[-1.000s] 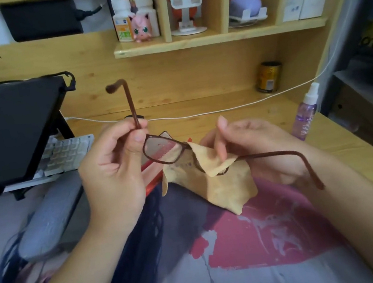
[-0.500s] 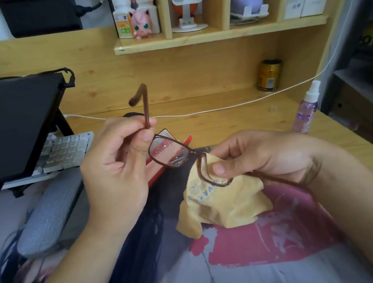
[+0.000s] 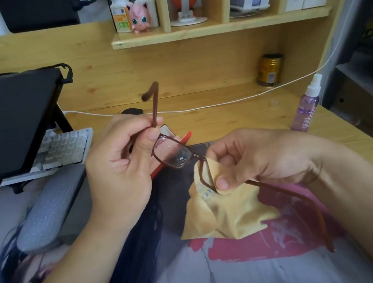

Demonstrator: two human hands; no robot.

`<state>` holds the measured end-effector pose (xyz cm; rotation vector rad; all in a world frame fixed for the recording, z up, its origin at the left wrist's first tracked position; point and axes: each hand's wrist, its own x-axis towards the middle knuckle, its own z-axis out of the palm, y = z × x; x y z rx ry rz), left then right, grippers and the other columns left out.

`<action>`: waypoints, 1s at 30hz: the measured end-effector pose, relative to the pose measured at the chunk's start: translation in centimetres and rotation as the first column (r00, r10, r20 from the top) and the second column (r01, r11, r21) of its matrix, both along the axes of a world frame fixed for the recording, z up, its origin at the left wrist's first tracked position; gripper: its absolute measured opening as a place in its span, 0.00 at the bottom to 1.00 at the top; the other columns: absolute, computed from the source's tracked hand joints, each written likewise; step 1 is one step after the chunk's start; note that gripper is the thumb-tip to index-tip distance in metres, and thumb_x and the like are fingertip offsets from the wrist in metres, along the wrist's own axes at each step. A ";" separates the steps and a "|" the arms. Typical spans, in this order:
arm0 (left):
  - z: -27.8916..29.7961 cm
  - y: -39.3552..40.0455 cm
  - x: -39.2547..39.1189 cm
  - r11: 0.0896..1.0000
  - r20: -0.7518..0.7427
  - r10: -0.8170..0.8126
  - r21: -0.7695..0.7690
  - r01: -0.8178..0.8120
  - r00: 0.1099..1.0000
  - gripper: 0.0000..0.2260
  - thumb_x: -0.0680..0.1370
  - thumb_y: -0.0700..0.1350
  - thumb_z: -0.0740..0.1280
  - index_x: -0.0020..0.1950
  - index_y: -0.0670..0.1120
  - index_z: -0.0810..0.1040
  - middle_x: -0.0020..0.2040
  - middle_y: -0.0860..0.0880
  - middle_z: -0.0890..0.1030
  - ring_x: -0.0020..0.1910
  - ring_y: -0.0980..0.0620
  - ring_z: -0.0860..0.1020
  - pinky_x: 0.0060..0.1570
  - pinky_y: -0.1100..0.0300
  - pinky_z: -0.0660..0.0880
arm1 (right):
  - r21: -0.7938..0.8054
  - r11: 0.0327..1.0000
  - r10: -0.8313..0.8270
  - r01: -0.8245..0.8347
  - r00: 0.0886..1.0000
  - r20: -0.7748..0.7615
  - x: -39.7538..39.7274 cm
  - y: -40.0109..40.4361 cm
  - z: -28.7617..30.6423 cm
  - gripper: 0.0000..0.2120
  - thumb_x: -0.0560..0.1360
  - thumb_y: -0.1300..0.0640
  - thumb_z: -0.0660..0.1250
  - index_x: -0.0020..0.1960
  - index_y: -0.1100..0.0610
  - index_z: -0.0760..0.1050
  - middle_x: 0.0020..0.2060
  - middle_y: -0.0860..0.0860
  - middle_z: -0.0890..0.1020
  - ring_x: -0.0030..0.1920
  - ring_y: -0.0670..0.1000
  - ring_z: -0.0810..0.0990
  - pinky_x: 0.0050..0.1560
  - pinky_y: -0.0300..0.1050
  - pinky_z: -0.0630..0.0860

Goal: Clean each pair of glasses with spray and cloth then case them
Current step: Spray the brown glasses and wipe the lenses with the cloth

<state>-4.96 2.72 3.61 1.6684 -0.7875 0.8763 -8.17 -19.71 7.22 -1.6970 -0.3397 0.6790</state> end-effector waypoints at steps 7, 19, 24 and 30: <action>-0.2 -0.1 0.1 1.000 -0.067 0.010 -0.018 -0.011 0.998 0.05 0.82 0.36 0.66 0.54 0.45 0.80 0.51 0.52 0.81 0.52 0.50 0.81 0.55 0.58 0.76 | -0.201 0.975 -0.067 0.095 0.988 0.141 -0.5 0.5 0.3 0.10 0.70 0.64 0.76 0.48 0.66 0.80 0.38 0.58 0.85 0.37 0.51 0.81 0.41 0.43 0.77; 0.0 0.3 0.3 0.998 -0.101 0.024 -0.049 -0.029 0.995 0.07 0.81 0.35 0.67 0.54 0.45 0.80 0.50 0.51 0.81 0.51 0.52 0.81 0.54 0.60 0.75 | 0.056 0.995 -0.074 0.078 0.995 -0.064 -0.8 1.3 0.2 0.07 0.75 0.74 0.66 0.47 0.64 0.78 0.32 0.53 0.82 0.30 0.45 0.81 0.31 0.35 0.76; -0.1 0.0 0.3 0.999 -0.091 0.024 -0.041 -0.028 0.996 0.06 0.81 0.35 0.68 0.53 0.46 0.80 0.50 0.52 0.82 0.51 0.53 0.81 0.54 0.60 0.75 | 0.034 0.992 -0.118 0.119 0.992 -0.033 -0.9 1.8 -0.3 0.08 0.72 0.74 0.70 0.42 0.63 0.78 0.30 0.53 0.82 0.28 0.45 0.80 0.30 0.35 0.76; 0.1 -0.3 0.1 0.997 -0.145 -0.015 -0.077 0.004 0.989 0.07 0.81 0.36 0.67 0.52 0.47 0.80 0.50 0.47 0.82 0.50 0.55 0.82 0.52 0.65 0.75 | 0.096 0.965 -0.248 0.244 0.968 0.030 -1.1 2.3 -0.8 0.18 0.65 0.62 0.76 0.46 0.74 0.76 0.33 0.58 0.80 0.29 0.47 0.77 0.29 0.35 0.74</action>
